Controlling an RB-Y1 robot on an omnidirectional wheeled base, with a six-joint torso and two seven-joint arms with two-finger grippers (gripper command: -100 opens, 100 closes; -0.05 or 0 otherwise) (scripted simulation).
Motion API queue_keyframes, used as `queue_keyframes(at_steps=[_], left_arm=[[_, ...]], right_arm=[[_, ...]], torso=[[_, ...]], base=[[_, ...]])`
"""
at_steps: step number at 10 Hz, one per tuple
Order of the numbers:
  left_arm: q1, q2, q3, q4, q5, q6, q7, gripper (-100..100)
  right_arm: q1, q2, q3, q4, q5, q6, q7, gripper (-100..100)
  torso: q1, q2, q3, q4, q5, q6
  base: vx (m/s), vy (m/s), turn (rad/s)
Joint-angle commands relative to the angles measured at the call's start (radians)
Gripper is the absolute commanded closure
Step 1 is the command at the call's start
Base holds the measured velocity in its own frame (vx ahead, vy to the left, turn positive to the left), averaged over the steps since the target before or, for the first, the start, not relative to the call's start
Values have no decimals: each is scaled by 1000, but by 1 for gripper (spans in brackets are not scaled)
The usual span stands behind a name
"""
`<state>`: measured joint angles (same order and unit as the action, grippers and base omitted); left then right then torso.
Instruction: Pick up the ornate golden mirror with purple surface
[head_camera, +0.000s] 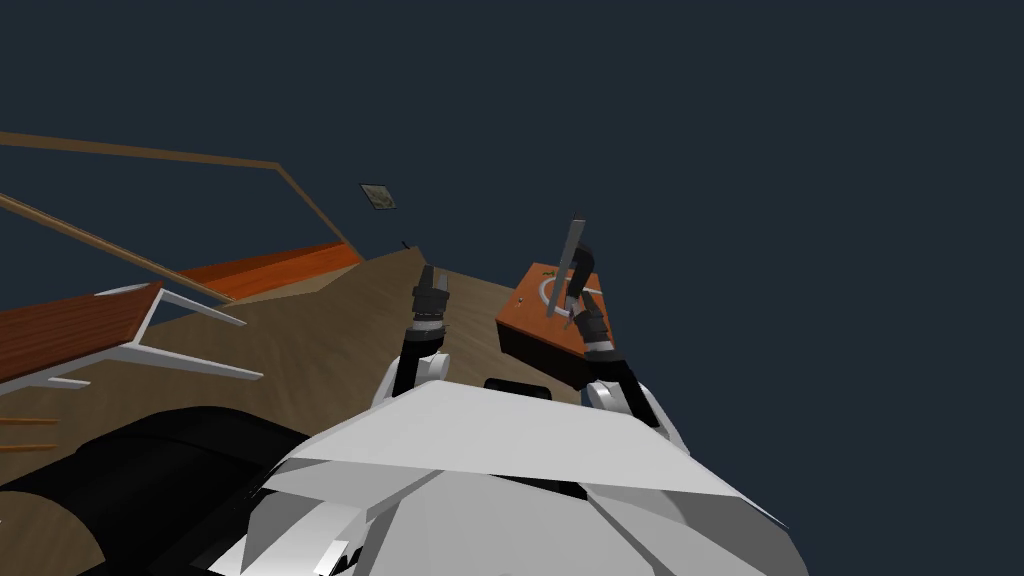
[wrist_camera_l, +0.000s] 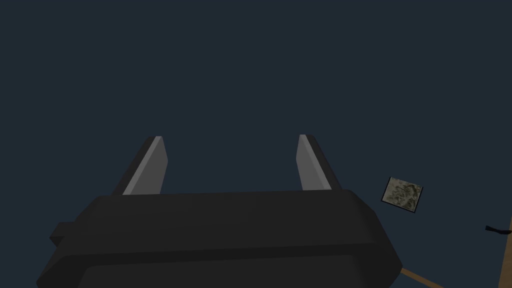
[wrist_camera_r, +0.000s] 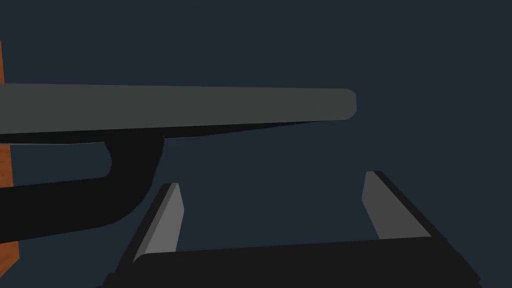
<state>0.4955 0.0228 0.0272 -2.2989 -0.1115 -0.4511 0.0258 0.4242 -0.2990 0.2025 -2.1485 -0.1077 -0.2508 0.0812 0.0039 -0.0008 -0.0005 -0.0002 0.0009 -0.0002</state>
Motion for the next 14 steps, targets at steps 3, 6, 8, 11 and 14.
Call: queue_keyframes(at_steps=[3,6,8,11,14], left_arm=[[0,0,0,0,0,0,0,0],[0,0,0,0,0,0,0,0],[0,0,0,0,0,0,0,0],[0,0,0,0,0,0,0,0],[0,0,0,0,0,0,0,0]], right_arm=[[-20,-109,51,90,-49,64,28,-100],[-27,-172,76,126,-65,90,42,-100],[-41,-246,124,198,-98,143,69,-100],[-48,-315,148,235,-115,170,83,-100],[-63,-402,192,303,-146,225,108,-100]], torso=[[-1,0,0,0,0,0],[-1,-1,0,0,0,0],[-1,-1,0,0,0,0],[-1,-1,-1,0,0,0],[-1,-1,0,0,0,1]], base=[[13,57,63],[20,45,48],[24,65,101],[28,50,58],[27,48,73]])
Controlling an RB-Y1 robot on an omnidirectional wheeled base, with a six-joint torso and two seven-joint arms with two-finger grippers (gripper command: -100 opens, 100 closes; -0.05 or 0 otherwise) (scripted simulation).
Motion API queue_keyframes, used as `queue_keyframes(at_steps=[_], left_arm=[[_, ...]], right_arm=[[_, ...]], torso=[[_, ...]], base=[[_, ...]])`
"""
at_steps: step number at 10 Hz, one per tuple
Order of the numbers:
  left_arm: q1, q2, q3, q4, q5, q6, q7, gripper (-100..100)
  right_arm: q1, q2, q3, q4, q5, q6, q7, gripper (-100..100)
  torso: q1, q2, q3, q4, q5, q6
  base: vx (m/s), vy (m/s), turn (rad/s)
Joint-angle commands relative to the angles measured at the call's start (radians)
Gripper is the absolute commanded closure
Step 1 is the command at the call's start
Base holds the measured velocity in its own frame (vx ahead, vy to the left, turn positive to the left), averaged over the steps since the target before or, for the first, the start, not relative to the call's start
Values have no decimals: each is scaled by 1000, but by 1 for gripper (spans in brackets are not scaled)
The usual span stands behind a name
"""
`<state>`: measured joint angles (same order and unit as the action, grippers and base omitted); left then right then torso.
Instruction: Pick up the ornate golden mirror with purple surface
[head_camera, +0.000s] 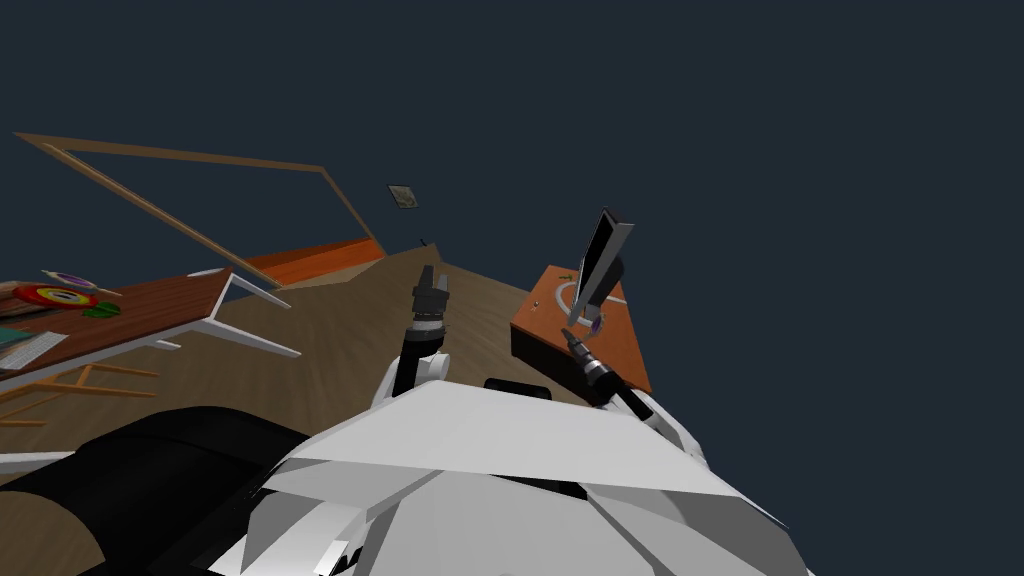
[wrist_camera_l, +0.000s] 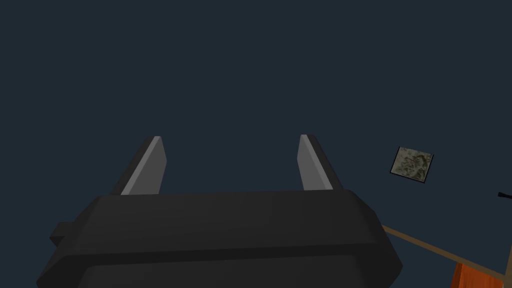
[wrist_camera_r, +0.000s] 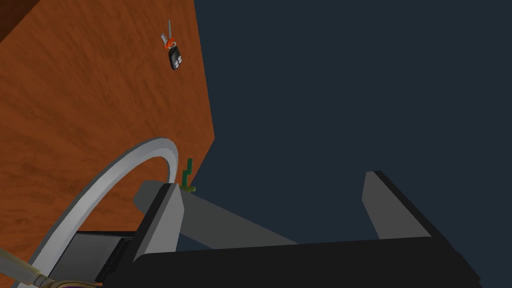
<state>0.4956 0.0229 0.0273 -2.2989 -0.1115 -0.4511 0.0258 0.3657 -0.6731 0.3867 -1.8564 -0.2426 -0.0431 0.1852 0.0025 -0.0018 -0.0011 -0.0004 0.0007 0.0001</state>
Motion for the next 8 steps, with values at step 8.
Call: queue_keyframes(at_steps=[8], left_arm=[[0,0,0,0,0,0,0,0]], right_arm=[[-33,-203,81,157,-68,119,48,-100]], torso=[[0,0,0,0,0,0]], base=[[32,45,65]])
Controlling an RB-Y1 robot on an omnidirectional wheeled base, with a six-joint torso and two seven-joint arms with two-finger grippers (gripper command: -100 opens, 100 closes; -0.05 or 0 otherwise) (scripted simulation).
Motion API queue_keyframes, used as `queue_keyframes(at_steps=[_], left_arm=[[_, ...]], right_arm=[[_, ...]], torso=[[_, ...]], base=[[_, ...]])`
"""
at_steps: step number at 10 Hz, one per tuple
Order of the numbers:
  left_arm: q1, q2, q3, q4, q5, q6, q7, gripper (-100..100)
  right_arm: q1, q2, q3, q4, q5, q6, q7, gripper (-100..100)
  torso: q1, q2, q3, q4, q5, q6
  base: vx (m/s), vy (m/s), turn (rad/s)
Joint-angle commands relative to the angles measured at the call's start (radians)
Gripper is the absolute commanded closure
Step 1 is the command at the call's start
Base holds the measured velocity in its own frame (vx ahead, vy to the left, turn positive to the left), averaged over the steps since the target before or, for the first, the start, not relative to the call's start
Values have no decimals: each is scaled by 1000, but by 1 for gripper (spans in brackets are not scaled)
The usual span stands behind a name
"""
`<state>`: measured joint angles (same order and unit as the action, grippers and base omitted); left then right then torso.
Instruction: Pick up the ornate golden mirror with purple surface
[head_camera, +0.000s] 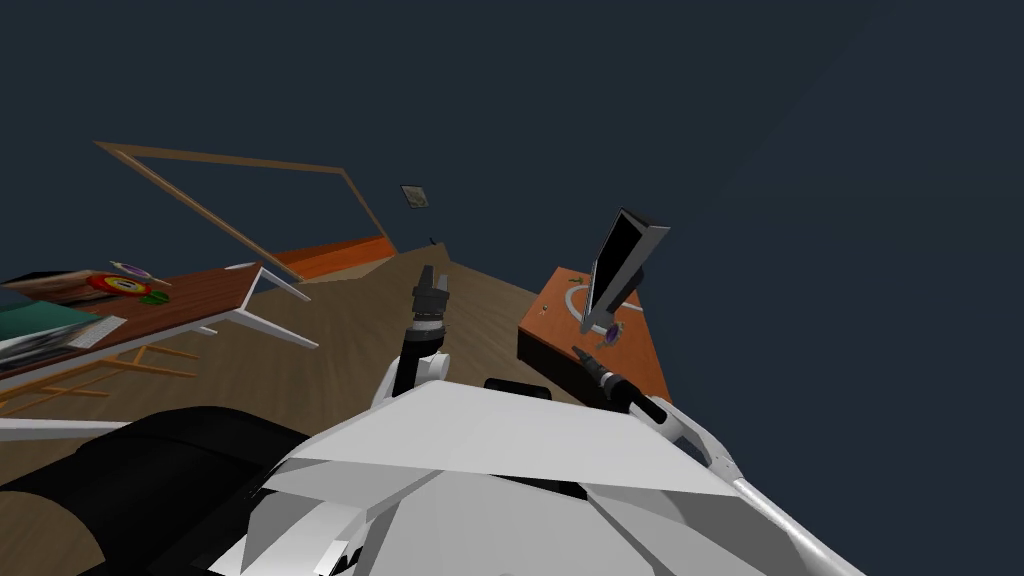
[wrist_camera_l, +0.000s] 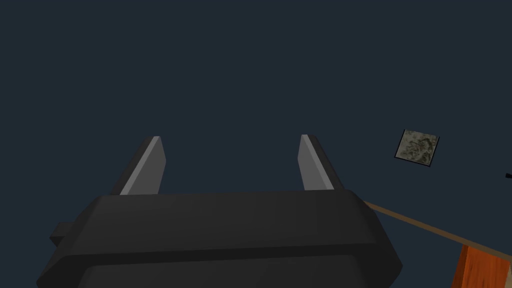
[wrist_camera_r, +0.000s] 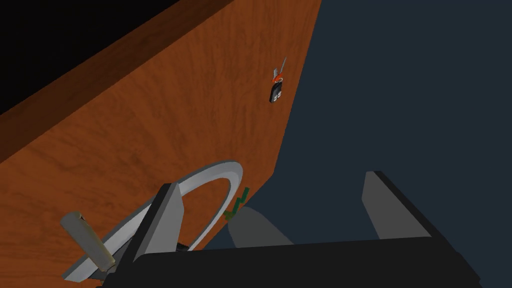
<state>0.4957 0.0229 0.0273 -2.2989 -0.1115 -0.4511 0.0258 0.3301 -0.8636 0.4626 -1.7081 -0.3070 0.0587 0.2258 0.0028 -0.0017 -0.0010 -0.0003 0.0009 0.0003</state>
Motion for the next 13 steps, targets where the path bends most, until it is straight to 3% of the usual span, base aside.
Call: queue_keyframes(at_steps=[1,4,5,6,13], left_arm=[[0,0,0,0,0,0,0,0],[0,0,0,0,0,0,0,0],[0,0,0,0,0,0,0,0],[0,0,0,0,0,0,0,0],[0,0,0,0,0,0,0,0]], right_arm=[[-4,-50,19,41,-16,41,16,-100],[-10,-106,32,71,-27,63,24,-100],[-15,-144,43,99,-38,85,32,-100],[-15,-144,43,99,-38,85,32,-100],[-42,-330,80,229,-82,182,61,-100]], torso=[[0,0,0,0,0,0],[0,-1,0,0,0,0],[-1,0,0,0,0,0],[0,0,0,0,0,0],[-1,-1,-1,0,0,0]], base=[[67,78,145],[38,39,50],[36,44,82],[34,32,34],[54,39,77]])
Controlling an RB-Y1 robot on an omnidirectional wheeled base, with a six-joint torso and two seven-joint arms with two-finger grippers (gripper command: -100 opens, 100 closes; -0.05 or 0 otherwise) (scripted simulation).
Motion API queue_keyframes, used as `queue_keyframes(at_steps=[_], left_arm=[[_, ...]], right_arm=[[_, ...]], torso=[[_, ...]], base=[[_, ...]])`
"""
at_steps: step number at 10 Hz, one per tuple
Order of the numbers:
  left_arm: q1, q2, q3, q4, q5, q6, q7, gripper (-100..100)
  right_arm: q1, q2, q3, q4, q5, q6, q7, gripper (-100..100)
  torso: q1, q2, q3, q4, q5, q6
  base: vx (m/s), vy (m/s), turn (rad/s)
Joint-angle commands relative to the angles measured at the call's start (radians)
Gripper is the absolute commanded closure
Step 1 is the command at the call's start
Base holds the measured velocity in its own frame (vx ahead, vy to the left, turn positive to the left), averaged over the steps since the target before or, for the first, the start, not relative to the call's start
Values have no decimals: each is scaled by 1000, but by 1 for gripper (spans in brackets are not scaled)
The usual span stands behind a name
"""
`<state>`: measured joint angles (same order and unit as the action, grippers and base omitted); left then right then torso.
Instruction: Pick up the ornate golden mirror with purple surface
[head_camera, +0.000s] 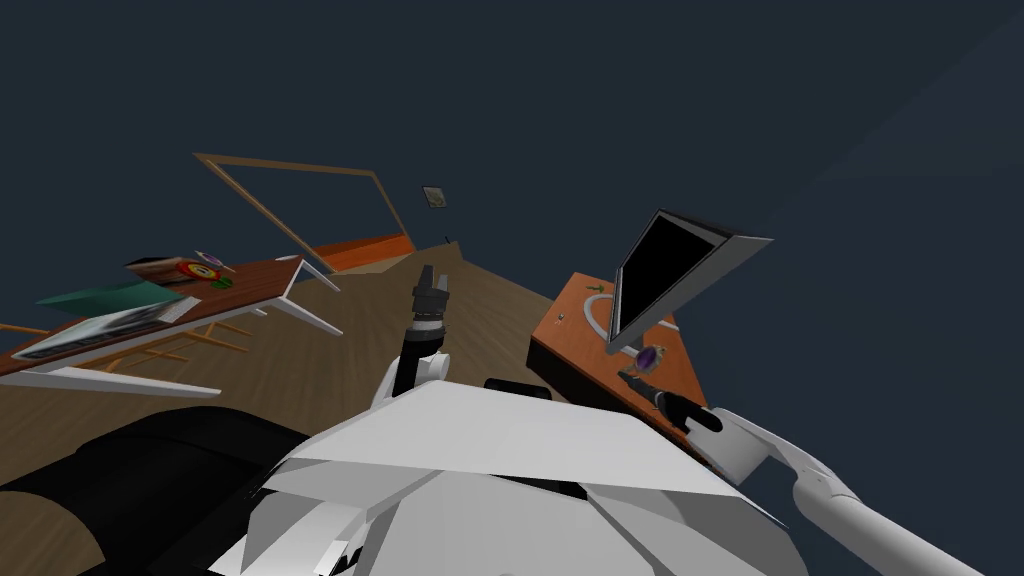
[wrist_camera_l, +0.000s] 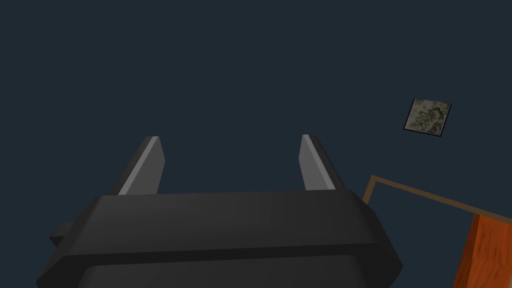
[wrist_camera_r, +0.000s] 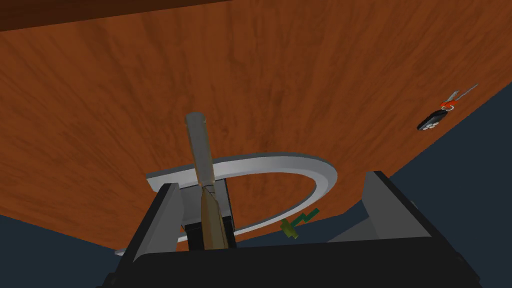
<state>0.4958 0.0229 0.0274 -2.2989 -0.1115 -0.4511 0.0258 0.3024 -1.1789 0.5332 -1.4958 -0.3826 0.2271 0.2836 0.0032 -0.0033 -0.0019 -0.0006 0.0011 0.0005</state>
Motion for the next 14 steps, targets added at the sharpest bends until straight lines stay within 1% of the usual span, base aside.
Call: queue_keyframes(at_steps=[1,6,7,8,9,10,12,14], left_arm=[[0,0,0,0,0,0,0,0],[0,0,0,0,0,0,0,0],[0,0,0,0,0,0,0,0],[0,0,0,0,0,0,0,0],[0,0,0,0,0,0,0,0],[0,0,0,0,0,0,0,0],[-1,0,0,0,0,0,0,0],[0,0,0,0,0,0,0,0]], right_arm=[[-17,-42,11,32,-12,25,6,-100],[-29,-131,14,84,-29,66,15,-100],[-29,-131,14,84,-29,66,15,-100],[-14,-130,-2,60,-19,79,6,-100],[-15,-130,0,62,-19,79,7,0],[-23,-114,-1,102,-32,83,-3,-100],[-31,-97,-1,141,-44,87,-14,-100],[-39,-81,-2,181,-57,91,-24,-100]], torso=[[0,0,0,0,0,0],[-2,1,1,0,-1,0],[-1,1,1,0,0,0],[-2,2,1,0,-1,0],[-2,3,2,1,-1,0],[-3,4,2,1,-1,0],[-7,10,6,2,-3,-2],[-9,9,5,2,-4,-2]], base=[[59,49,55],[48,25,45],[35,14,16],[11,5,2],[0,0,0],[-75,-13,280],[-131,-47,345],[-120,-18,225]])
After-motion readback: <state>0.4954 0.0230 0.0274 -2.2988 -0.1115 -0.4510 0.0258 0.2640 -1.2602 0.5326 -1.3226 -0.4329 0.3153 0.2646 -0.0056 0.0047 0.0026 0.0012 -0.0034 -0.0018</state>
